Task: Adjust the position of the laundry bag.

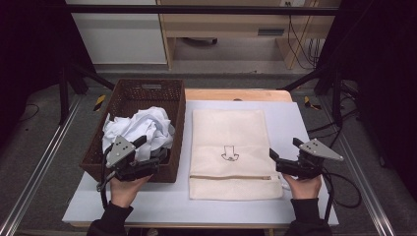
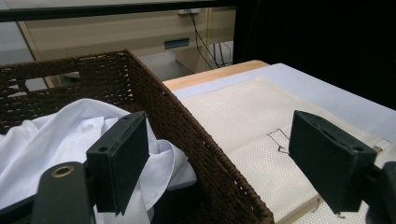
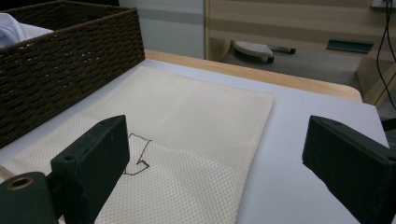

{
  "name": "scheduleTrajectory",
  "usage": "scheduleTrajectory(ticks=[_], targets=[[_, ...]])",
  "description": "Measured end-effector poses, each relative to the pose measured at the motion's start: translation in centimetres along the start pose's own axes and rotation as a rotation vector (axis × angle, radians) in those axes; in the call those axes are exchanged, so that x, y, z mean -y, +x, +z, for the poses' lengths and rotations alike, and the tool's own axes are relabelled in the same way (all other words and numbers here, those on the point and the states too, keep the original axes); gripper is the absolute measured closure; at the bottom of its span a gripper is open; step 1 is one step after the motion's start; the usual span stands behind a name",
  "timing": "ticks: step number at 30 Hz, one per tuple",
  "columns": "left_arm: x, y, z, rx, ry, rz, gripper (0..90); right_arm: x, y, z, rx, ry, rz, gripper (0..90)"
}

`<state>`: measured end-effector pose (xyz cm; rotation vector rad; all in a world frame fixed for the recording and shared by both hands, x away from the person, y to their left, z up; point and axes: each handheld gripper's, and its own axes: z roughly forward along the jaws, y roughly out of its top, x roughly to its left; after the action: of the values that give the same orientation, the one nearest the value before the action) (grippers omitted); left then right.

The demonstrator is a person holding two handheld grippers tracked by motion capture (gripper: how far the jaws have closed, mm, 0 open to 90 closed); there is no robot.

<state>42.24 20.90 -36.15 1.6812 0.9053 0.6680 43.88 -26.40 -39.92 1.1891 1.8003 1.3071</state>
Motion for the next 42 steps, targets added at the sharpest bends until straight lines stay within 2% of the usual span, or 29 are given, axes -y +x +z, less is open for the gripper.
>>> scheduleTrajectory(ticks=[5,7,11,12,16,17,18,20,23,26,28,30,33,35,36,37,40,41,42], targets=[[-0.1,-0.3,-0.1,0.005,-0.017,-0.008,20.0,0.1,0.0,0.1,0.005,0.013,-0.003,8.5],[0.1,-0.7,-0.1,0.022,-0.021,-0.020,21.1,0.3,0.1,0.1,0.005,0.018,-0.004,9.3],[0.0,-1.4,0.0,0.044,-0.019,-0.016,22.4,0.5,0.4,0.4,0.002,0.033,-0.011,10.6],[0.0,-2.0,0.0,0.064,-0.024,-0.019,23.4,0.5,0.5,0.5,0.000,0.038,-0.015,10.9],[0.2,-3.5,0.3,0.099,-0.020,-0.003,26.1,0.7,0.5,0.8,-0.005,0.056,-0.014,11.4],[0.2,-3.5,0.3,0.099,-0.020,-0.003,26.8,0.8,0.5,0.9,-0.005,0.059,-0.013,11.8],[0.2,-4.3,0.3,0.117,-0.026,0.004,27.9,0.9,0.5,1.0,-0.005,0.062,-0.010,12.7],[0.3,-5.2,0.3,0.141,-0.029,0.003,29.9,1.1,0.5,1.1,-0.011,0.076,-0.006,14.2],[0.4,-5.9,0.4,0.156,-0.016,0.008,34.0,1.2,0.6,1.4,-0.013,0.101,-0.009,15.6],[1.0,-7.3,0.9,0.189,0.032,0.017,37.2,1.8,0.6,1.9,-0.032,0.133,0.004,19.1],[1.5,-8.0,1.4,0.180,0.074,0.022,38.2,2.0,0.6,2.1,-0.036,0.149,0.008,21.3],[2.4,-8.5,2.0,0.198,0.118,0.026,39.2,2.3,0.5,2.3,-0.040,0.156,0.007,23.0],[3.6,-8.8,2.5,0.201,0.169,0.024,41.4,2.7,0.6,2.6,-0.024,0.192,0.002,25.0],[4.5,-9.0,2.7,0.204,0.204,0.015,43.3,2.9,0.6,2.8,-0.007,0.221,-0.019,27.2],[4.5,-9.0,2.7,0.204,0.204,0.015,43.6,2.9,0.6,2.8,-0.007,0.221,-0.019,27.2],[5.1,-9.1,2.8,0.203,0.222,0.017,44.6,3.3,0.5,3.0,-0.021,0.233,0.001,33.1],[6.4,-9.1,2.9,0.202,0.263,0.016,45.4,3.5,0.3,3.2,-0.021,0.259,0.015,34.8],[7.0,-9.1,3.1,0.194,0.291,0.017,46.2,3.9,0.1,3.4,-0.008,0.287,0.026,37.6],[7.4,-9.0,3.2,0.182,0.307,0.023,46.1,4.1,0.0,3.5,-0.007,0.290,0.017,38.1]])
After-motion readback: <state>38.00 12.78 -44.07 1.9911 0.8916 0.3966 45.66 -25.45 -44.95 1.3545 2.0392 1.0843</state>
